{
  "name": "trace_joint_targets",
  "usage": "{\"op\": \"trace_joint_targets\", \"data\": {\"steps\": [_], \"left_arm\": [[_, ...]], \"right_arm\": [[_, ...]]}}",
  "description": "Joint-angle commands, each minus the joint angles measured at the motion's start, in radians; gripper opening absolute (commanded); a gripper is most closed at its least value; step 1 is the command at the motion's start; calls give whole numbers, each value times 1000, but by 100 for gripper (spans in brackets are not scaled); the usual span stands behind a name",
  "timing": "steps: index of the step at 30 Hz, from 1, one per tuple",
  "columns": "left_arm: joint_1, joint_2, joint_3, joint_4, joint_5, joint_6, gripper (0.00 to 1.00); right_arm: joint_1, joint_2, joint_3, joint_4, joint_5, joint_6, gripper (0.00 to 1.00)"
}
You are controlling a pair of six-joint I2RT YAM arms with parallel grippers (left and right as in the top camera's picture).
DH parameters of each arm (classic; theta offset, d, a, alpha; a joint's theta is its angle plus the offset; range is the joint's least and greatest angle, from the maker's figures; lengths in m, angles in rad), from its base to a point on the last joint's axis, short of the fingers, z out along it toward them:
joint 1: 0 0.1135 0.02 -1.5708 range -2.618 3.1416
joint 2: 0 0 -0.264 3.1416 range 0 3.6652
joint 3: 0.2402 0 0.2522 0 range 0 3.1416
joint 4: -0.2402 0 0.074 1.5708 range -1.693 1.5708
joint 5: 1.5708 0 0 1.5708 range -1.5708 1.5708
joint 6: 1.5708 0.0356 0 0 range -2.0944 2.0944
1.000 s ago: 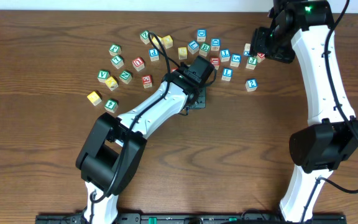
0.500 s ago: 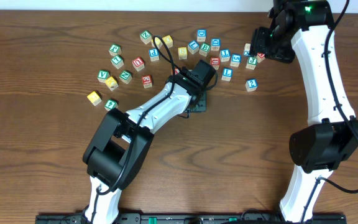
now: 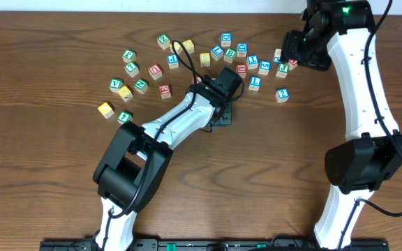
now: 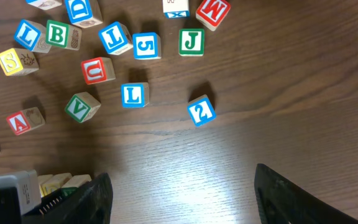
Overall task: Spell out CORL
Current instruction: 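Carry the R block and lower it right of the O block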
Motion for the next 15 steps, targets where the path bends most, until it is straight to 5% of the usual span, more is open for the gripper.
{"op": "trace_joint_targets", "data": {"steps": [1, 15], "left_arm": [[-3, 21, 3, 1, -6, -5, 31], [-3, 21, 3, 1, -5, -5, 36]], "right_arm": [[4, -10, 13, -4, 2, -15, 68], [6, -10, 13, -4, 2, -15, 68]]}}
